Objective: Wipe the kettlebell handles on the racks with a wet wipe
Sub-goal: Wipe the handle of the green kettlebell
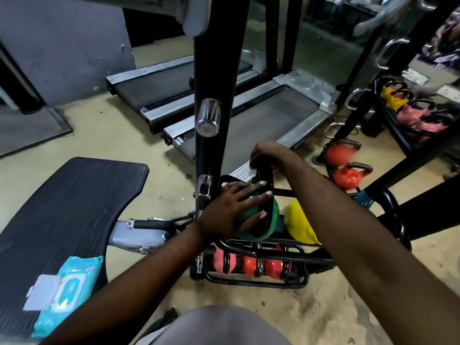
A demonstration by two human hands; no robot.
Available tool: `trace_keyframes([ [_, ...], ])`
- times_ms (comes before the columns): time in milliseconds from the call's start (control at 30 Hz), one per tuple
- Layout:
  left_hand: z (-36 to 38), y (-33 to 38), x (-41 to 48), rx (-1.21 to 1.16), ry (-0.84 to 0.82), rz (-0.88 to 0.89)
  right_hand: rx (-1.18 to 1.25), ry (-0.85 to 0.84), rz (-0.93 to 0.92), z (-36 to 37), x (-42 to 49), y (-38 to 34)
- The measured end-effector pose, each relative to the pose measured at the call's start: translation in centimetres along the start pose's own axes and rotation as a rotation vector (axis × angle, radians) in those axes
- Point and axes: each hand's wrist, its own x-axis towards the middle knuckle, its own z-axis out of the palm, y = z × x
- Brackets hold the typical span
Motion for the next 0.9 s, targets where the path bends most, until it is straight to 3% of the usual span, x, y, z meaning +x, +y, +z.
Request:
trace_keyframes([
  [200, -0.7, 0.6, 0.9, 0.028, 0.013, -0.012, 0.451, 0.183, 0.096, 0.6, -2.6, 3.0],
  [400, -1.2, 0.1, 0.3, 0.007, 0.058, -0.06, 0.359, 0.291, -0.044, 1.1, -5.3, 2.2],
  [433, -1.3, 0.0, 0.4, 0.003, 0.072, -0.062, 0.454, 0.319, -0.038, 1.1, -4.8, 2.2],
  [567, -0.8, 0.1, 1.0, -0.033, 0.119, -0.069, 1.279, 0.215, 0.213, 3.5, -3.1, 4.0],
  [633, -0.5, 0.5, 1.0, -0.047, 0.125, -0.061, 1.416, 0.143, 0.314, 5.3, -2.9, 4.9],
  [733, -0.7, 0.7, 1.6, -0.054, 0.114, -0.049, 1.363, 0.128, 0.367, 5.2, -1.8, 5.8],
  [900, -1.1, 0.7, 1.1, -0.015, 0.09, -0.06, 0.8, 0.085, 0.208, 1.3, -1.2, 3.7],
])
